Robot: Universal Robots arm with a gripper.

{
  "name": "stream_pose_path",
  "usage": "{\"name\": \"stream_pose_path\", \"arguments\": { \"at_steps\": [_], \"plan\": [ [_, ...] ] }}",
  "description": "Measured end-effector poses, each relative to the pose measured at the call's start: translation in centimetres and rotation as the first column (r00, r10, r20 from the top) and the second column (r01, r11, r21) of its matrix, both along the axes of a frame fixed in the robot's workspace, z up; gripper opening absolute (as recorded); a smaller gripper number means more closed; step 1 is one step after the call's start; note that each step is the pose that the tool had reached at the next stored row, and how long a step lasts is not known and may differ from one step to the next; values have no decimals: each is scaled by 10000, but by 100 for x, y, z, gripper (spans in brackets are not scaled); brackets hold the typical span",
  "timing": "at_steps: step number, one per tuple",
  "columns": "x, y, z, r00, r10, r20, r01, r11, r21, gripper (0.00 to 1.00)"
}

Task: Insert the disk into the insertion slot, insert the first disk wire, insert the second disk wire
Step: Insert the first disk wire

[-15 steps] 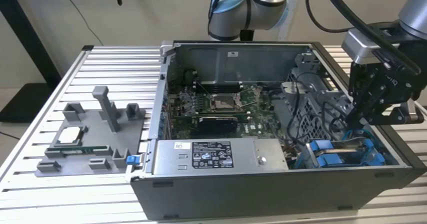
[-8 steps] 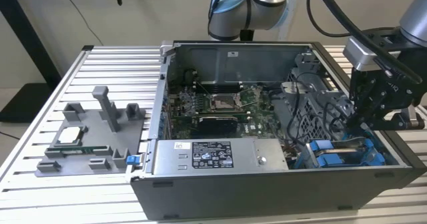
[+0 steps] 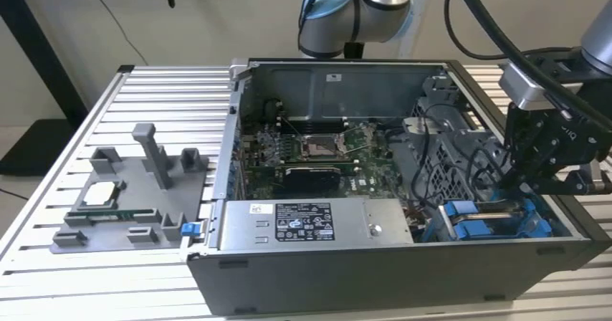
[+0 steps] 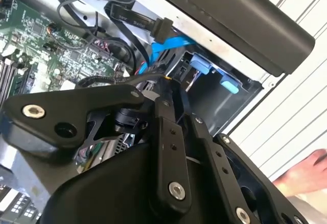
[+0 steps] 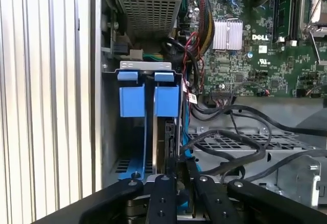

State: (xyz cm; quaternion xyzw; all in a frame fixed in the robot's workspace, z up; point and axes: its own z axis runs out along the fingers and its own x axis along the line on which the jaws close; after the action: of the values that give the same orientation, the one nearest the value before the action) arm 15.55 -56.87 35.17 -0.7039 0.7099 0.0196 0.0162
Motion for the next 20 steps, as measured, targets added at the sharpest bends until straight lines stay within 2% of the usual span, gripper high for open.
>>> {"name": "stream_pose_path", "arguments": {
  "at_steps": [2,9,14,20],
  "plan": [
    [2,-9,-15,10000,0,-38,0,10000,4,0],
    [8,-10,-66,10000,1,-39,0,10000,35,0],
    [32,-10,-84,10000,-5,-39,6,10000,94,0],
    [40,-10,-108,10000,-46,-39,47,9999,101,0]
  ]
}}
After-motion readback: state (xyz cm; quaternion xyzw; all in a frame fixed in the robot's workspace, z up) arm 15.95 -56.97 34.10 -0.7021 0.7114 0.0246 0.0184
